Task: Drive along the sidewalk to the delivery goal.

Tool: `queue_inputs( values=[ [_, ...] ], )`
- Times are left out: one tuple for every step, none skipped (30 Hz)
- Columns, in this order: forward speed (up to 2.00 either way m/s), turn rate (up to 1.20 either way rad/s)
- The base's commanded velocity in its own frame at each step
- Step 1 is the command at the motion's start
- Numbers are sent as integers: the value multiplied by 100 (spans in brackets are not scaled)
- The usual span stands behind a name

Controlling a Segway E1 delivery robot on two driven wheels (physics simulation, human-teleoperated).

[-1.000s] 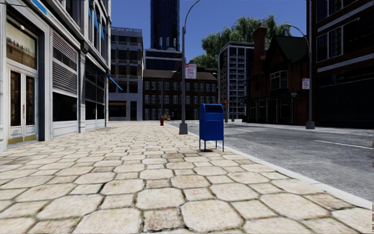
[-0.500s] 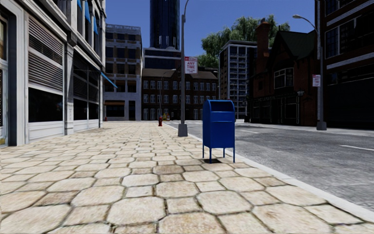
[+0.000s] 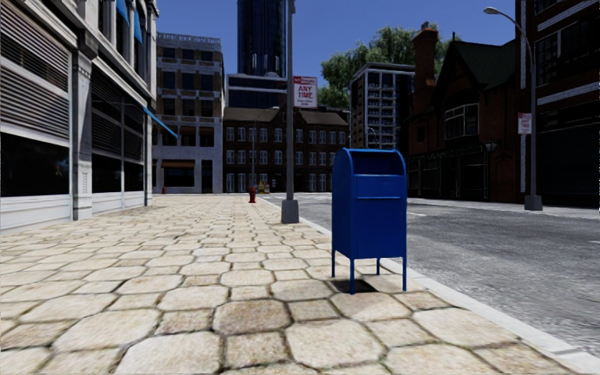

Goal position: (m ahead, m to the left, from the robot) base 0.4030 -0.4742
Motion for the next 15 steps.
queue_inputs(
  values=[
    [154, -32],
    [152, -37],
    [152, -37],
    [151, -39],
    [149, -40],
    [148, -40],
    [145, -40],
    [145, -40],
    [143, -40],
    [141, -40],
    [140, -40],
    [140, -40],
    [137, -40],
    [135, -38],
    [133, -36]
  ],
)
